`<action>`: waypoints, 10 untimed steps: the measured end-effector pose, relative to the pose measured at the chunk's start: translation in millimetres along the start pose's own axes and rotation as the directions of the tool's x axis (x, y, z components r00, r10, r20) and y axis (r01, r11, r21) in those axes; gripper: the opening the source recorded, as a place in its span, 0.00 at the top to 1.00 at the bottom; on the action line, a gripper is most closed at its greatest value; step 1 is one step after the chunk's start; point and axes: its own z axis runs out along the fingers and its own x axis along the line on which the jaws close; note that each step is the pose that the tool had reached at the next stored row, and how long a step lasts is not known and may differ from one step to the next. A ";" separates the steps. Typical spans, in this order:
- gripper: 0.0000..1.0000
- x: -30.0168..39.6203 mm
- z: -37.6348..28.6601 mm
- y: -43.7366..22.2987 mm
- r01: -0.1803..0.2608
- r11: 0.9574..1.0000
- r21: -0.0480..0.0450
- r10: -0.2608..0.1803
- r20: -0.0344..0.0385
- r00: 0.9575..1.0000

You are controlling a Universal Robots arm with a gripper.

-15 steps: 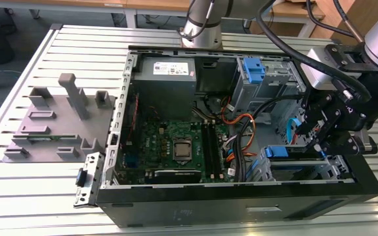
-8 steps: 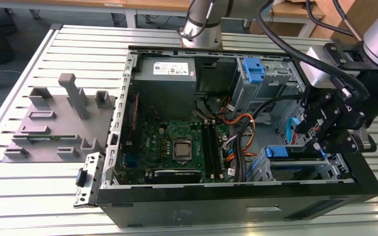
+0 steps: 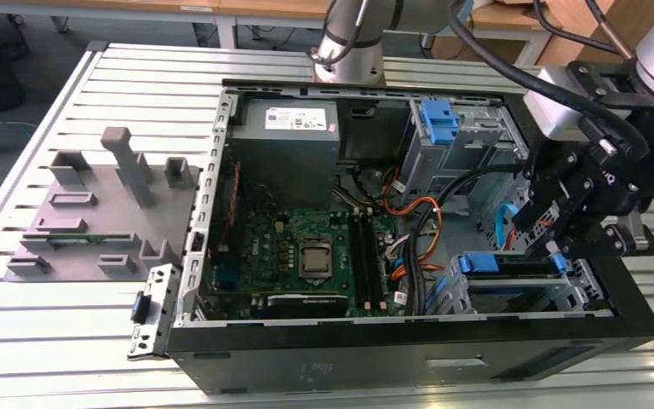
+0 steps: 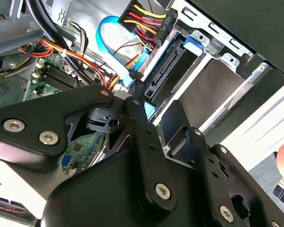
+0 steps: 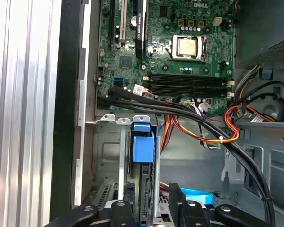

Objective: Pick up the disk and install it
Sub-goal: 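Insert the first disk wire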

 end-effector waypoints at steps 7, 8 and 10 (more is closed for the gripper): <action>0.58 -0.2 -6.3 0.2 0.000 1.000 0.000 0.000 0.000 1.000; 0.58 -0.2 -6.4 0.2 0.000 1.000 0.000 0.000 0.000 1.000; 0.58 -0.2 -6.4 0.2 0.000 1.000 0.000 0.000 0.000 1.000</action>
